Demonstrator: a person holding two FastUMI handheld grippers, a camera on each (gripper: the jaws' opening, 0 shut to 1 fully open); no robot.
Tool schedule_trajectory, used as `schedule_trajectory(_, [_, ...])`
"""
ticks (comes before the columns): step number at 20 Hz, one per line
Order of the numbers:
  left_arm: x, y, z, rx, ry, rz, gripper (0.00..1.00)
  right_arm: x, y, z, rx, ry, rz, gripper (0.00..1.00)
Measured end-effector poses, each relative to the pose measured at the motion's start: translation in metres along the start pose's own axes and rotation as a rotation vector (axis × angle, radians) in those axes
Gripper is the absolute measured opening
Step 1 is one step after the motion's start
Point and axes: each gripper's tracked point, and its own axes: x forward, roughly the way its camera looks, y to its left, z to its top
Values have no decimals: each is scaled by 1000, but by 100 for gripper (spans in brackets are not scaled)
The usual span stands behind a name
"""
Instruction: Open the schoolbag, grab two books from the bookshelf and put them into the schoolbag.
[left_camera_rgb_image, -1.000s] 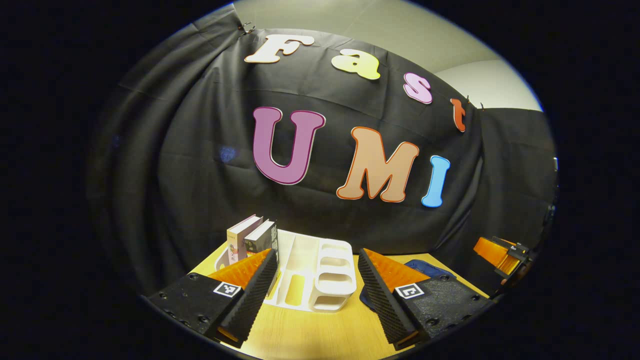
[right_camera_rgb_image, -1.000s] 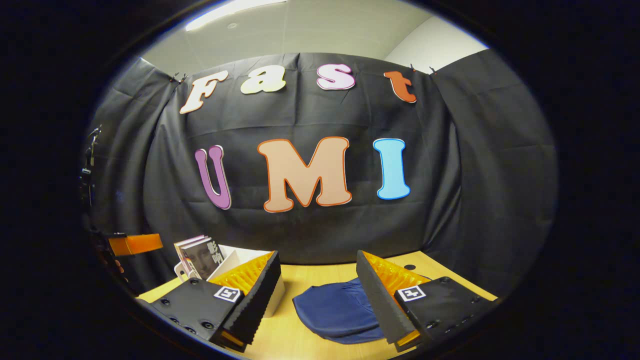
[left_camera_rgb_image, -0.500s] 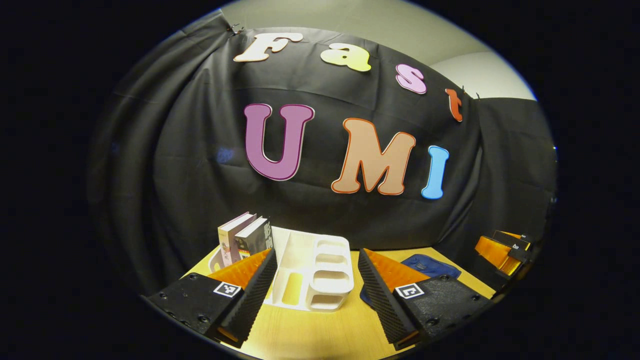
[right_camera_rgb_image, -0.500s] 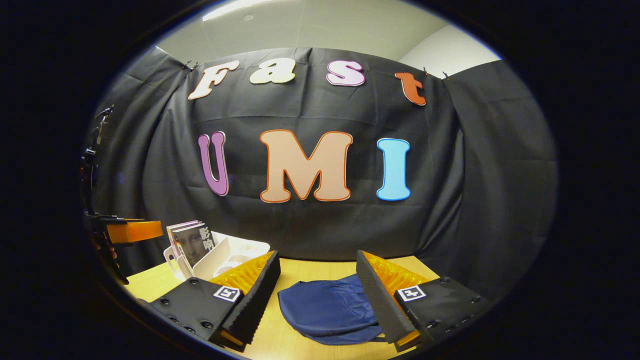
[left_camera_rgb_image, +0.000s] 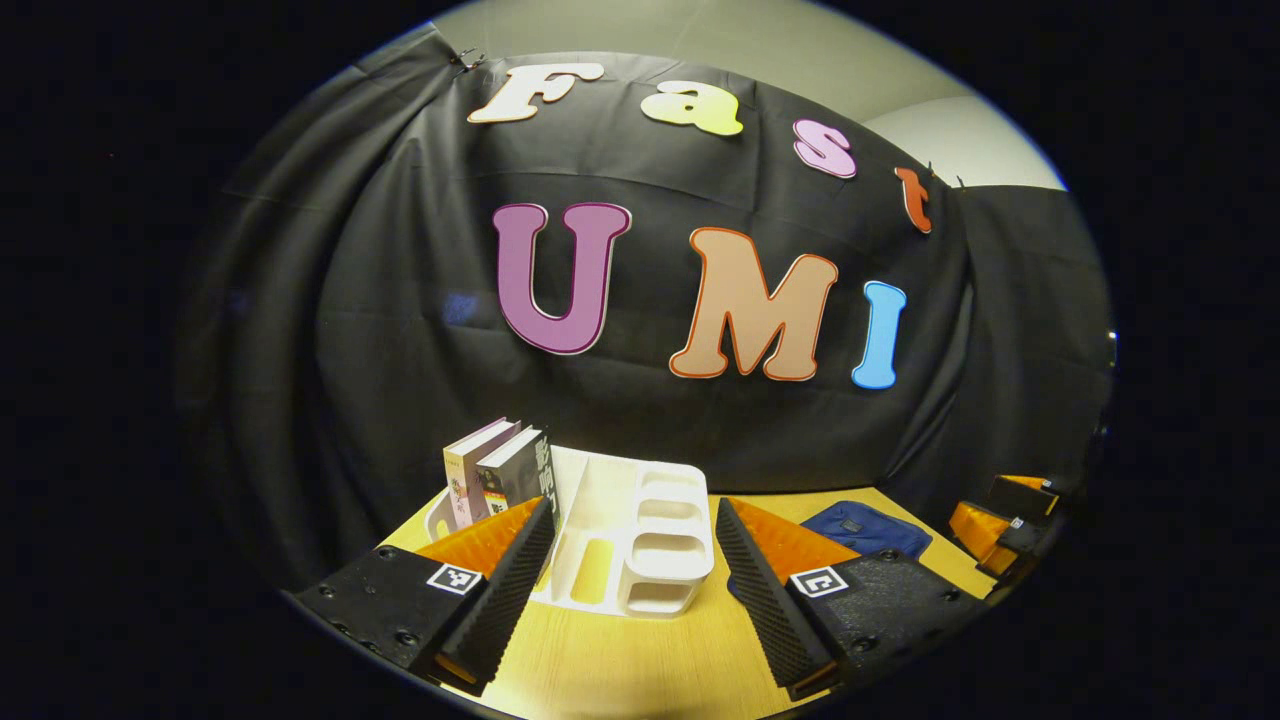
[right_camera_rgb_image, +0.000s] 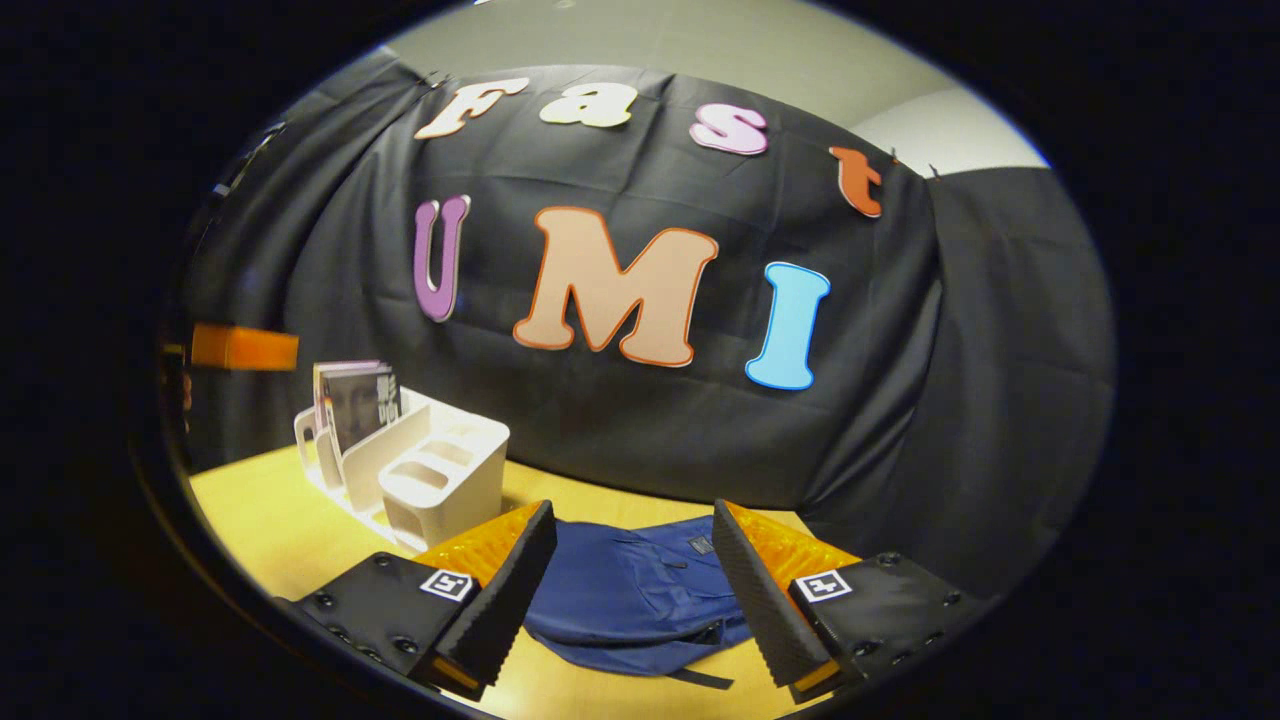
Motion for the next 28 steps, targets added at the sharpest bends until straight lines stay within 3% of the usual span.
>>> schedule_trajectory(6, [-3, 4, -6, 34, 19, 25, 95, 4, 6, -63, -209, 73, 39, 98])
schedule_trajectory(7, [-2, 3, -6, 39, 20, 30, 95, 6, 2, -75, -255, 93, 28, 93])
schedule_trajectory(8, [-3, 3, -7, 42, 23, 33, 95, 7, -2, -89, -305, 110, 18, 100])
schedule_trajectory(11, [-4, 4, -9, 44, 29, 44, 93, 12, -12, -128, -482, 150, -5, 92])
schedule_trajectory(14, [-5, 9, -12, 41, 38, 64, 98, 18, -16, -160, -679, 172, 3, 92])
schedule_trajectory(16, [-6, 13, -13, 41, 44, 80, 93, 20, -14, -173, -786, 174, 25, 92])
schedule_trajectory(18, [-7, 18, -14, 40, 49, 98, 98, 25, -13, -184, -843, 172, 34, 91])
schedule_trajectory(27, [-16, 38, -16, 58, 63, 167, 95, 61, -1, -211, -984, 190, 52, 90])
schedule_trajectory(28, [-16, 41, -17, 58, 65, 174, 95, 65, -1, -214, -1000, 197, 64, 98])
